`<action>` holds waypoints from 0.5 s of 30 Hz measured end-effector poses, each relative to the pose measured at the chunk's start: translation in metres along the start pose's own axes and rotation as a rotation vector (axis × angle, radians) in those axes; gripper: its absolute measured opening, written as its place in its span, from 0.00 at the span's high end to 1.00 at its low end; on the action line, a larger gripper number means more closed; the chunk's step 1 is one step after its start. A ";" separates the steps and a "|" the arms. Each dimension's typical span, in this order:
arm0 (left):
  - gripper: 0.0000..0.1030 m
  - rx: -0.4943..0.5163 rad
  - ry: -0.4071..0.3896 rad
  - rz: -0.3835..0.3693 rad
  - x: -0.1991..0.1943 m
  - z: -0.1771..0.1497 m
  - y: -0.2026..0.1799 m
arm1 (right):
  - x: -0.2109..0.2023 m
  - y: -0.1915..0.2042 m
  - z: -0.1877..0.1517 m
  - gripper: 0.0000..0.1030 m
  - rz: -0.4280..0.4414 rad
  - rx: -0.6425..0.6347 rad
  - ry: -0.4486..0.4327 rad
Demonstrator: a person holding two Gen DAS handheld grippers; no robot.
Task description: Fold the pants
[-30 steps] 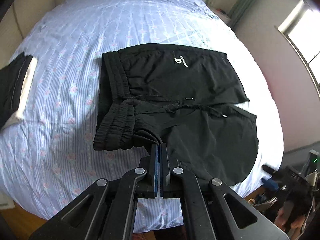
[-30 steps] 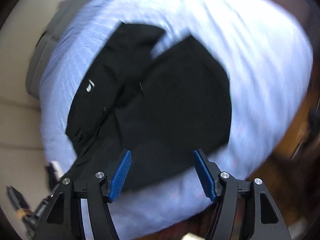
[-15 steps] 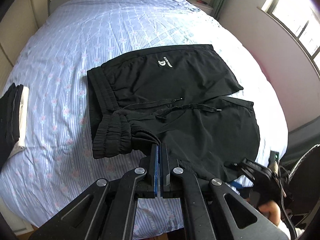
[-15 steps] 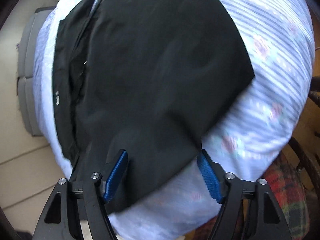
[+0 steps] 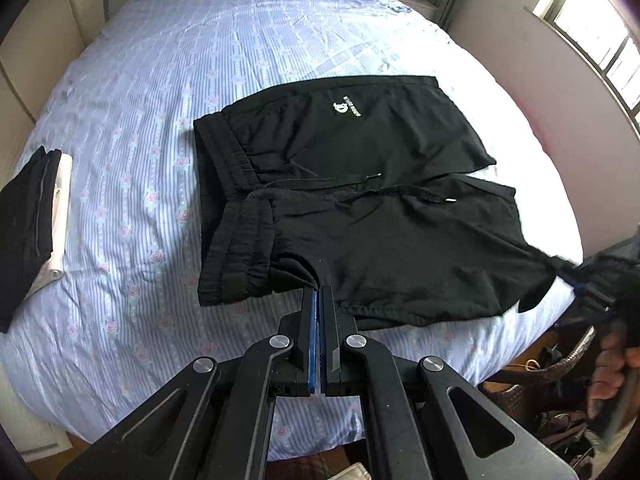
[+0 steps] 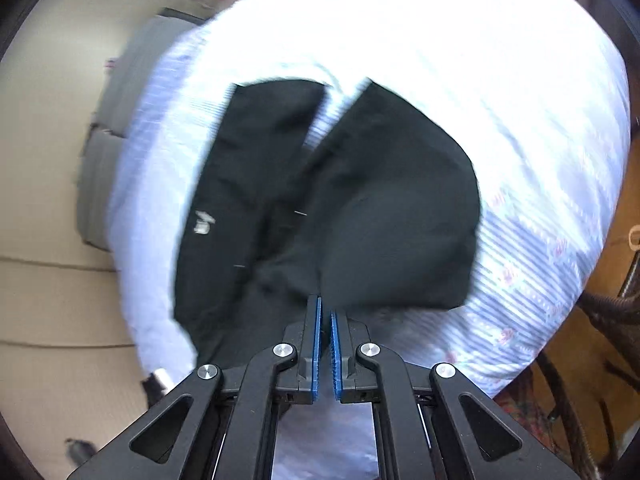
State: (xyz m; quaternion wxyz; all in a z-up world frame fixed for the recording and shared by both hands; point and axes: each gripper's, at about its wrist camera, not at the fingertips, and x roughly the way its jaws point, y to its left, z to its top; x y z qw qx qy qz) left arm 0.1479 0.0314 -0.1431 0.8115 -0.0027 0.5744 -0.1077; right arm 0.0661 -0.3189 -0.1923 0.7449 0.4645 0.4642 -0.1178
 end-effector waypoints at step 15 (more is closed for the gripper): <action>0.98 -0.032 0.017 -0.046 0.005 -0.004 0.004 | 0.016 -0.039 -0.034 0.42 -0.129 0.167 0.120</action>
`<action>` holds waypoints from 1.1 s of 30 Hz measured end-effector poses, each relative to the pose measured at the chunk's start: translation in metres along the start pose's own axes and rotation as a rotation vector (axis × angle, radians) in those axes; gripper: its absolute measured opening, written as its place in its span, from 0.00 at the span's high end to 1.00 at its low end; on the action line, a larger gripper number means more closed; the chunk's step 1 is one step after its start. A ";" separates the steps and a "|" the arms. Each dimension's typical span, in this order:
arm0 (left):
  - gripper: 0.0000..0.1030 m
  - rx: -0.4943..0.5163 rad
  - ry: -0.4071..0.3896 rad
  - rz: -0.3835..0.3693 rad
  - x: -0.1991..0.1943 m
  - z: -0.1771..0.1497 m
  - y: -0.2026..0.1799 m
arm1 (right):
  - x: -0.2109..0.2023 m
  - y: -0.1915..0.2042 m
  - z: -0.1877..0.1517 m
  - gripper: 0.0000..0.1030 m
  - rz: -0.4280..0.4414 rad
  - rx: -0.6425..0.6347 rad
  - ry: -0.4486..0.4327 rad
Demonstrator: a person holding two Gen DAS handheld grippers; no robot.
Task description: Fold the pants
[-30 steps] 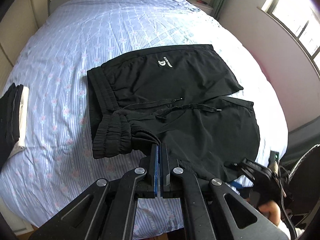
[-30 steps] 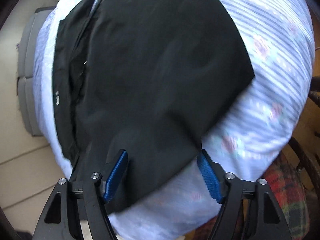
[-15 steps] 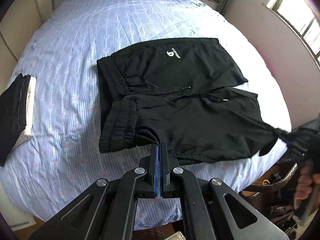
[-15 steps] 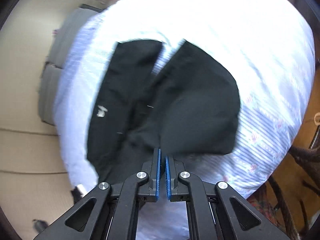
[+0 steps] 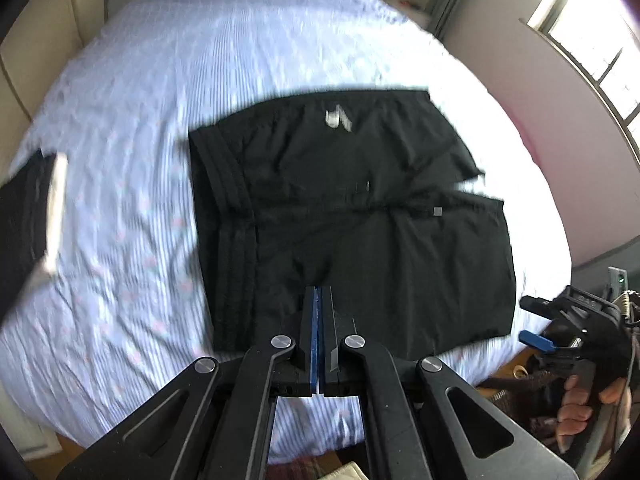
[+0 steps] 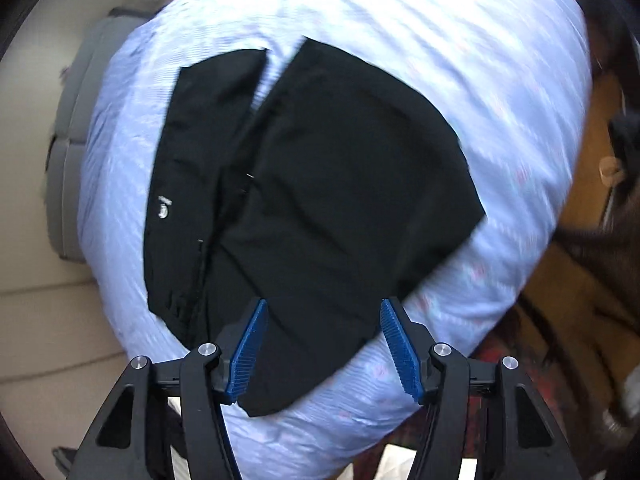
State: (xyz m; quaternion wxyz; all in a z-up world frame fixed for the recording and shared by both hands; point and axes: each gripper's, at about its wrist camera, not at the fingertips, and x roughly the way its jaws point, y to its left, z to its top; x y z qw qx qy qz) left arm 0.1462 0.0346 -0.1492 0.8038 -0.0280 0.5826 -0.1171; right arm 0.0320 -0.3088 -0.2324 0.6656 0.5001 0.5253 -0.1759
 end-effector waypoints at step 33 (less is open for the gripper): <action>0.94 -0.399 0.155 -0.192 0.133 -0.036 0.041 | 0.102 -0.047 -0.017 0.39 -0.075 -0.123 -0.038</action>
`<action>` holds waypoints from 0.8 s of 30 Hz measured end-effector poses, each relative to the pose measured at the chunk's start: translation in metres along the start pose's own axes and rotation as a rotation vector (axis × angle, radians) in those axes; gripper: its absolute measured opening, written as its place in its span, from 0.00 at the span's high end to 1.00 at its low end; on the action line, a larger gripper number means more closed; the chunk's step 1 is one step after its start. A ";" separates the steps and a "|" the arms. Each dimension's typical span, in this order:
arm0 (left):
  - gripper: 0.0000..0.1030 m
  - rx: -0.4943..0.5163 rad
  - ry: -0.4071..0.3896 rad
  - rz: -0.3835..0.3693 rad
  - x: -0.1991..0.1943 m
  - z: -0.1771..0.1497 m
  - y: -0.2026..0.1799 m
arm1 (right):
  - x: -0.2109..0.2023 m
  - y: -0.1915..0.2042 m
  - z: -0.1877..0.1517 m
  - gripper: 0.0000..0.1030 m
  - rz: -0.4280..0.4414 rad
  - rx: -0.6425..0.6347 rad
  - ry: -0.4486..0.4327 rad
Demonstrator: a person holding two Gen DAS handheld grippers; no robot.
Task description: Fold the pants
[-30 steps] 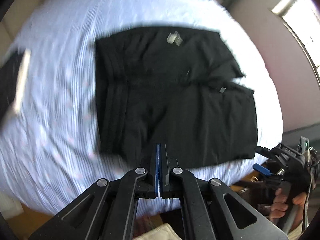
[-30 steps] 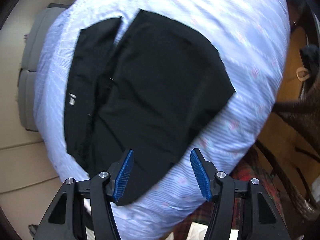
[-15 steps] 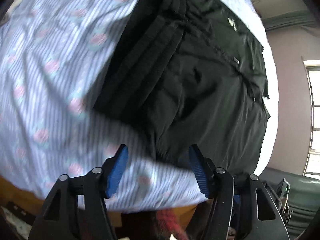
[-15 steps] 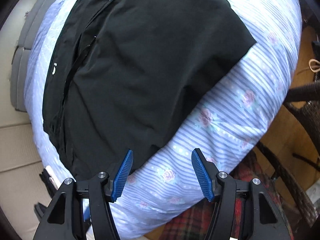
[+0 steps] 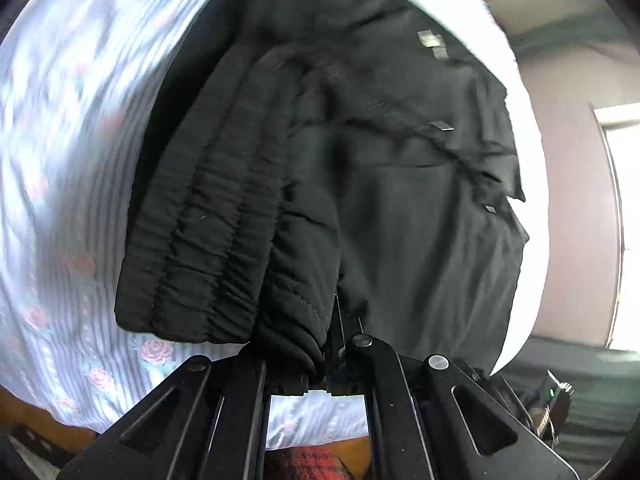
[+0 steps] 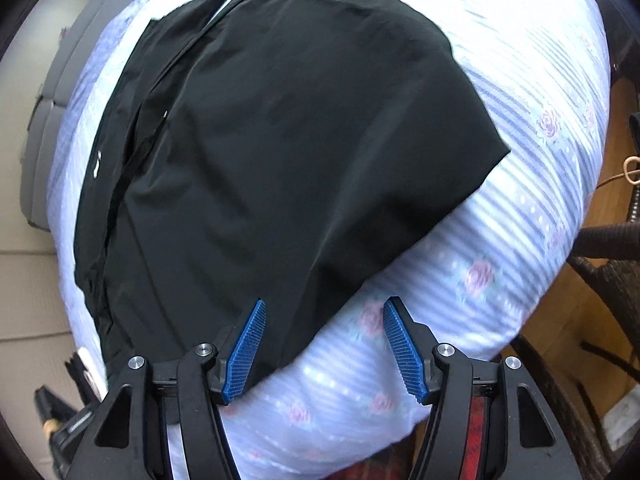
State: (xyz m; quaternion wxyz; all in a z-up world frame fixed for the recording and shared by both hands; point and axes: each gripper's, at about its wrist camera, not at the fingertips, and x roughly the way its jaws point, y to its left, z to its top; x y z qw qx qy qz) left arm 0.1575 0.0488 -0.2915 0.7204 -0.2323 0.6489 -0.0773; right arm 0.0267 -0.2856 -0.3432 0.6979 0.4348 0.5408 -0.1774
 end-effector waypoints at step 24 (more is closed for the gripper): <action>0.94 0.197 -0.183 0.022 -0.119 0.029 -0.081 | -0.176 0.121 0.083 0.96 0.138 -0.279 -0.304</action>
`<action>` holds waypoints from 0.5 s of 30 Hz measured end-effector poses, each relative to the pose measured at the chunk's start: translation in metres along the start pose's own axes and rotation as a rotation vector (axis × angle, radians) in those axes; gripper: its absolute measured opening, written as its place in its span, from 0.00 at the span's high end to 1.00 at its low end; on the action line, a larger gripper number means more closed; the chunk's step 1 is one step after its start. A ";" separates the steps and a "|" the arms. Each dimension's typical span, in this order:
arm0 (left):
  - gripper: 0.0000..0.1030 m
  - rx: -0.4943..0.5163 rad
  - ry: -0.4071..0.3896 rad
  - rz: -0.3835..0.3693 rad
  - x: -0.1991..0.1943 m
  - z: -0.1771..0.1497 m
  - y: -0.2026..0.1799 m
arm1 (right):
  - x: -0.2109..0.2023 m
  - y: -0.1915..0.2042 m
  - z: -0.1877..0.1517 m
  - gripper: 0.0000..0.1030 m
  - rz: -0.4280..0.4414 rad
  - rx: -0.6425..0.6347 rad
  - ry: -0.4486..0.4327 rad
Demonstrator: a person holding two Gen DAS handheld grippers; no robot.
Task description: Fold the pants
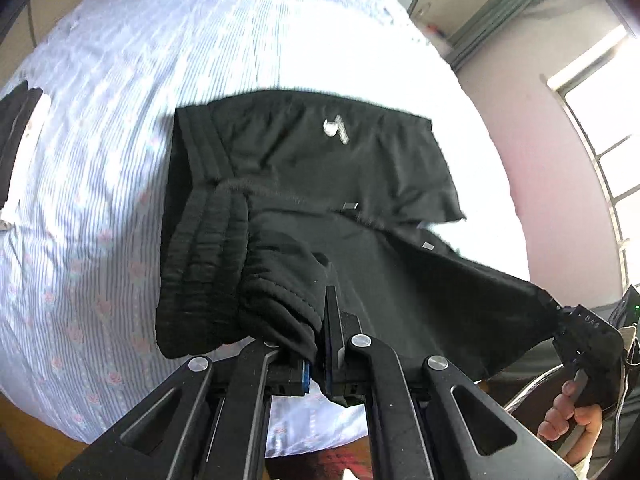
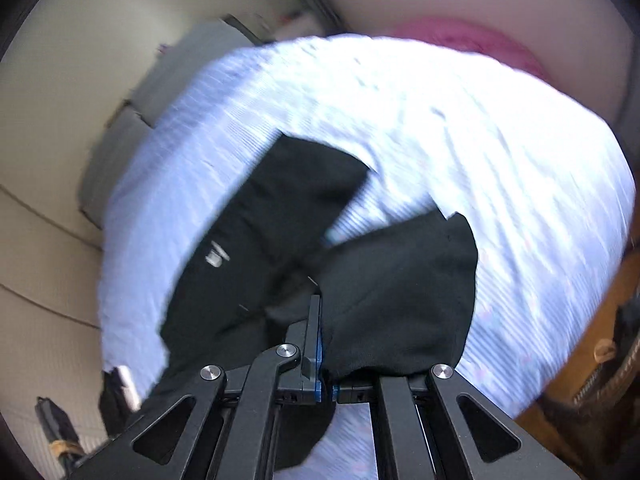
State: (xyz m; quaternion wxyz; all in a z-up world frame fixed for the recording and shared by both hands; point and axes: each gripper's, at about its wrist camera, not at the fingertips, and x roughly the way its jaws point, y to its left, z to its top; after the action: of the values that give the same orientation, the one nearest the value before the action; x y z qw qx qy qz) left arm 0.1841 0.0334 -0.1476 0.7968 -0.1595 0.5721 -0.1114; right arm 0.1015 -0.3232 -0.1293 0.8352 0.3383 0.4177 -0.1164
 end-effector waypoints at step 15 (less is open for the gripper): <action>0.94 -0.142 0.036 0.033 -0.009 0.066 0.017 | 0.028 0.106 0.094 0.96 0.011 -0.145 -0.017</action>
State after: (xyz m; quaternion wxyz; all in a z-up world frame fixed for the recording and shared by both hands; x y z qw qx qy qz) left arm 0.2442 0.0603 -0.1268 0.7749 -0.2043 0.5951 -0.0603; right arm 0.2282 -0.3041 -0.0615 0.8616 0.2785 0.4160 -0.0841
